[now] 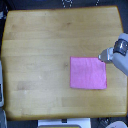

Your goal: Folding a cloth

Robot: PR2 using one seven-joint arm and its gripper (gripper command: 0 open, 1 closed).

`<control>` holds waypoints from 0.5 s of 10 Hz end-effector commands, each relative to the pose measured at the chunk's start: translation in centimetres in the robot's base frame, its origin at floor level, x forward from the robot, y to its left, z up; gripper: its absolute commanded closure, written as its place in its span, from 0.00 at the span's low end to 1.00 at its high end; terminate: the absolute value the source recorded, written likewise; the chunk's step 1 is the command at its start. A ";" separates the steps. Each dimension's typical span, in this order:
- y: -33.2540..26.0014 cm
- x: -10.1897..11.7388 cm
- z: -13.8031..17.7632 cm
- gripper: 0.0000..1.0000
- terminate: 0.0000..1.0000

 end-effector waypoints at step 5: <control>-4.4 -2.4 -6.3 0.00 0.00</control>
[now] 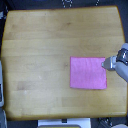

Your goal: Folding a cloth

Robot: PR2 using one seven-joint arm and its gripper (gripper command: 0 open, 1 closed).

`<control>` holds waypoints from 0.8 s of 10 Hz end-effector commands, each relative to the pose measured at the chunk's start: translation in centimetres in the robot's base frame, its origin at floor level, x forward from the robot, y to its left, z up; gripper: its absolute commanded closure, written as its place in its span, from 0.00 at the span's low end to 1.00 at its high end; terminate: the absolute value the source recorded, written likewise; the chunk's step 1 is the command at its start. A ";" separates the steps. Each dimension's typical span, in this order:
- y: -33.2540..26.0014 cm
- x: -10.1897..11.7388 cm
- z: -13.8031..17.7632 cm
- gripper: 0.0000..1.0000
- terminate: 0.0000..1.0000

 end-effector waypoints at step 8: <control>-2.3 -0.4 -7.2 0.00 0.00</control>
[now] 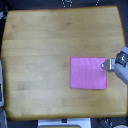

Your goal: Folding a cloth

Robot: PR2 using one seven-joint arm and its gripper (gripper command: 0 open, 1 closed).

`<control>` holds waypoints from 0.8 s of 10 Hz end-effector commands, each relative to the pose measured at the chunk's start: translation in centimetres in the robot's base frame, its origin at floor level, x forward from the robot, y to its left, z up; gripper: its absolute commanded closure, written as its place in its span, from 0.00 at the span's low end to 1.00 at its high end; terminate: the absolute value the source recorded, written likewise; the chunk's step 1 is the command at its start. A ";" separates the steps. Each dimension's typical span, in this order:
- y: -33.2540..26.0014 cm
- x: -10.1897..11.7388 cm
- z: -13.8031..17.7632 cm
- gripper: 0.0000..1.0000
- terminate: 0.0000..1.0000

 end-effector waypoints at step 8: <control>0.3 0.7 -6.3 0.00 0.00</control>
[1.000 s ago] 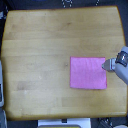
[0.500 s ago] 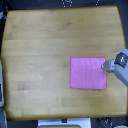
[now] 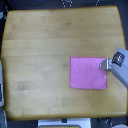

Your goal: Folding a cloth

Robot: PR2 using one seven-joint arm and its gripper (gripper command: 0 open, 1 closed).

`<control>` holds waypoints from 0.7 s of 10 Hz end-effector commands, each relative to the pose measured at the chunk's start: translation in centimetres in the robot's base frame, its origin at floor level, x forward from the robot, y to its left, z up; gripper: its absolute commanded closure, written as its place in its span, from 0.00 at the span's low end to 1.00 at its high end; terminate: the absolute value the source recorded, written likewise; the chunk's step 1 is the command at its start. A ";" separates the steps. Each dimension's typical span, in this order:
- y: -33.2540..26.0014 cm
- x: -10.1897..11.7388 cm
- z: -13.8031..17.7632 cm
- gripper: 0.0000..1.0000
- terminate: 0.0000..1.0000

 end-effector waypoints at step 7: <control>1.0 -0.9 -4.0 0.00 0.00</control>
